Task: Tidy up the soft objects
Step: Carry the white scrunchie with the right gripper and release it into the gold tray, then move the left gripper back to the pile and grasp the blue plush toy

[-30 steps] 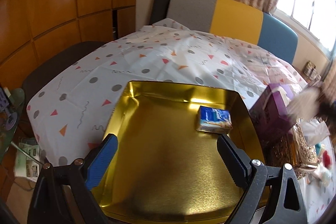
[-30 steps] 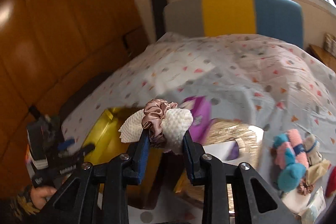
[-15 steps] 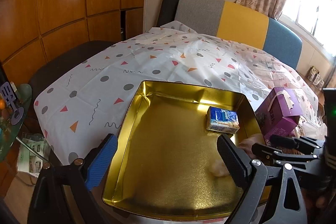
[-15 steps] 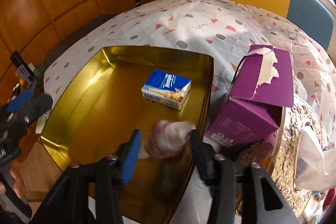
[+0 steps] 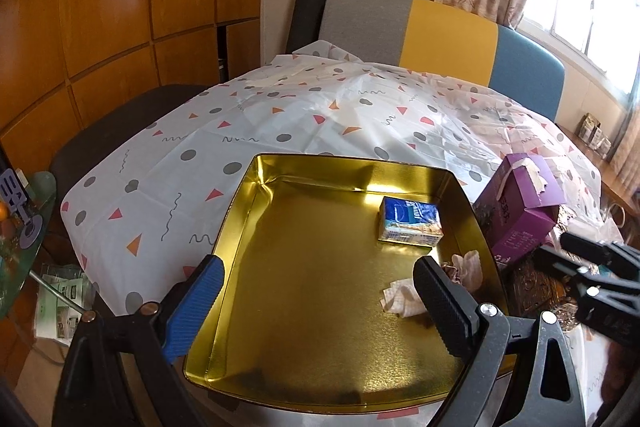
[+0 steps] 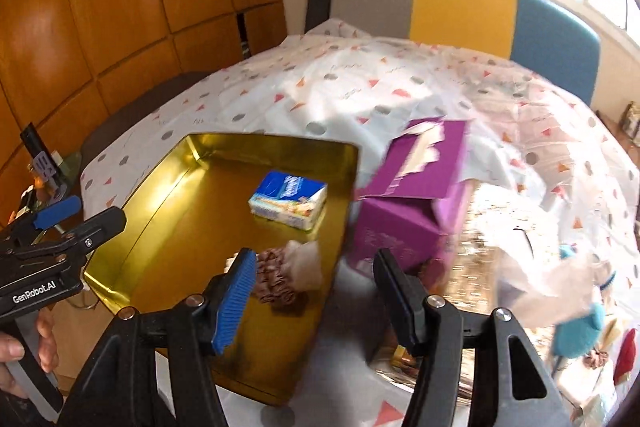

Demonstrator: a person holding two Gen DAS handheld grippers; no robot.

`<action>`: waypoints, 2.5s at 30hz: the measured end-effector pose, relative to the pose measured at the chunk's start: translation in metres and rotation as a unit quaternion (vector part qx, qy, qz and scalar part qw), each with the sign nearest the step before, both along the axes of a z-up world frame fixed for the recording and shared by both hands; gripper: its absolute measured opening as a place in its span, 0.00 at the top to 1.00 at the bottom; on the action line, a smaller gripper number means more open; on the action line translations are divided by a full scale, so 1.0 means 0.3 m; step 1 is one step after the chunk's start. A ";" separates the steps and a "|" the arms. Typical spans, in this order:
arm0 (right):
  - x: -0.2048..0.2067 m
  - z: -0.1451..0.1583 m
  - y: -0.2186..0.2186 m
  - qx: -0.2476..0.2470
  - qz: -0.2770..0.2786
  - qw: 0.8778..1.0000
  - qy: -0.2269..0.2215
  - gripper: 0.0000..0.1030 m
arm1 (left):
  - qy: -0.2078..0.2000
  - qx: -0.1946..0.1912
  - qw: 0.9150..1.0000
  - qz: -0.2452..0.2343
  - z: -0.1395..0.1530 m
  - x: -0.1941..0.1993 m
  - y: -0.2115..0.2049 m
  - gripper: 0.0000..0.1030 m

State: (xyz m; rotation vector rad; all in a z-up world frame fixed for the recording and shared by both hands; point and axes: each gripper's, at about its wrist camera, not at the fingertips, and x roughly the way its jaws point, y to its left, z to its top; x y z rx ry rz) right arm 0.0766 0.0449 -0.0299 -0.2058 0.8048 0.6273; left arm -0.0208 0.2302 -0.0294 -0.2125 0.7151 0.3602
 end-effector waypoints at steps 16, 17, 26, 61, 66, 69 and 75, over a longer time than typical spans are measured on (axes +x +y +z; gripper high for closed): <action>0.093 0.108 -0.518 0.022 -0.189 0.980 -0.060 0.40 | -0.001 0.030 0.998 -0.048 0.039 0.025 -0.117 0.07; 0.104 0.107 -0.564 0.022 -0.208 0.976 -0.060 0.40 | -0.001 0.031 0.998 -0.052 0.041 0.028 -0.125 0.07; 0.205 0.023 -1.045 0.018 -0.411 0.910 -0.047 0.40 | -0.017 0.036 0.994 -0.100 0.093 0.052 -0.217 0.07; 0.131 -0.150 -1.462 0.200 -0.558 0.801 0.088 0.40 | 0.122 0.076 0.899 -0.415 -0.108 0.577 -1.403 0.18; 0.130 -0.158 -1.470 0.221 -0.556 0.796 0.095 0.40 | 0.144 0.082 0.903 -0.396 -0.198 0.644 -1.423 0.17; 0.135 -0.168 -1.475 0.229 -0.553 0.794 0.101 0.40 | 0.149 0.064 0.897 -0.412 -0.230 0.658 -1.435 0.48; 0.127 -0.202 -1.514 0.280 -0.558 0.773 0.115 0.40 | 0.122 0.042 0.899 -0.419 -0.211 0.624 -1.400 0.59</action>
